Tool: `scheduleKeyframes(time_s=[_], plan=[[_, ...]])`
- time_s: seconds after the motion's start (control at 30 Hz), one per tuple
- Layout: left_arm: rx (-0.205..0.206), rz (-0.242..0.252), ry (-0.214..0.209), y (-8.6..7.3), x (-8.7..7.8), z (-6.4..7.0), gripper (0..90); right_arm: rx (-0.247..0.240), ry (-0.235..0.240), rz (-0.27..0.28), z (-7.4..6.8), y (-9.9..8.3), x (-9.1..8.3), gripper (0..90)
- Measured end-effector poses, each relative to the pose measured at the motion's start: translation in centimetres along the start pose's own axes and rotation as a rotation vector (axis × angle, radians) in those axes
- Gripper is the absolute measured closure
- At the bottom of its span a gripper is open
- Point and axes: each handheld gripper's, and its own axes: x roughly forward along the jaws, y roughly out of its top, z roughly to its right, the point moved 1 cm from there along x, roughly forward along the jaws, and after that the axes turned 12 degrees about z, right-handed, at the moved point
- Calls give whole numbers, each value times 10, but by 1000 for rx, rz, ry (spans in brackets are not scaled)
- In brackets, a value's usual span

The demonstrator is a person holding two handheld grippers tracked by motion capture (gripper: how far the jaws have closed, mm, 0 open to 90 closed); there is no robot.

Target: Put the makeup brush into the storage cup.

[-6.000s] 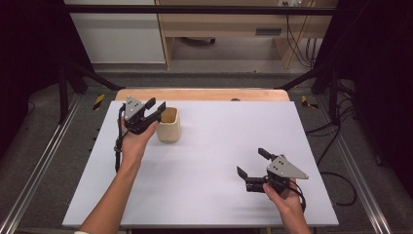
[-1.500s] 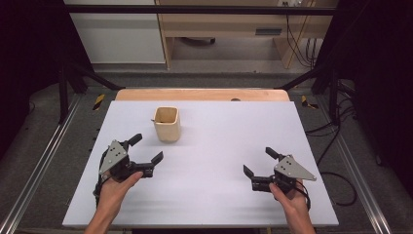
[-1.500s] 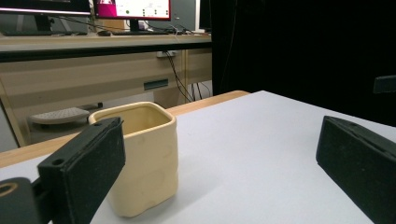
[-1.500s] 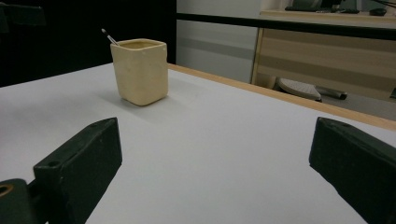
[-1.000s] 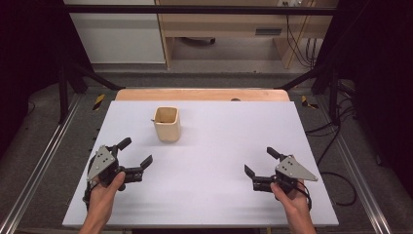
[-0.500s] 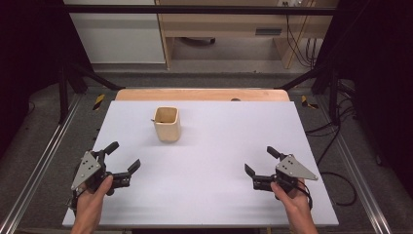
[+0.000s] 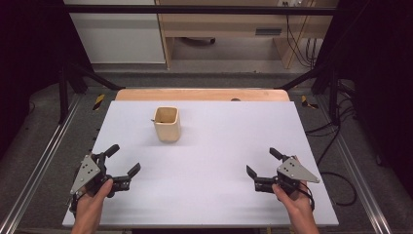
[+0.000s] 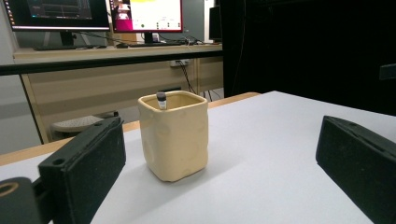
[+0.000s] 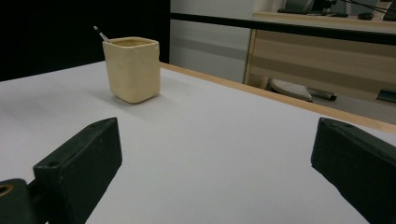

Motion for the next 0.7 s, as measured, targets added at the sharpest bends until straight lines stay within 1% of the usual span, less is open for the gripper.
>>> scheduleKeyframes(time_s=[0.2, 0.37, 0.5, 0.53, 0.7], plan=[[1, -4, -8, -2, 0, 2, 11, -4, -15, 13, 4, -2, -6, 25], [-3, -1, -16, -2, 0, 4, 11, -1, -47, 31, 9, -3, -12, 23], [2, -10, -31, -6, 1, 7, 11, 5, -66, 50, 15, -3, -16, 22], [2, -12, -33, -6, 1, 7, 11, -2, -67, 56, 17, -4, -17, 21], [6, -16, -38, -9, 1, 9, 11, 4, -83, 63, 24, -6, -23, 21]])
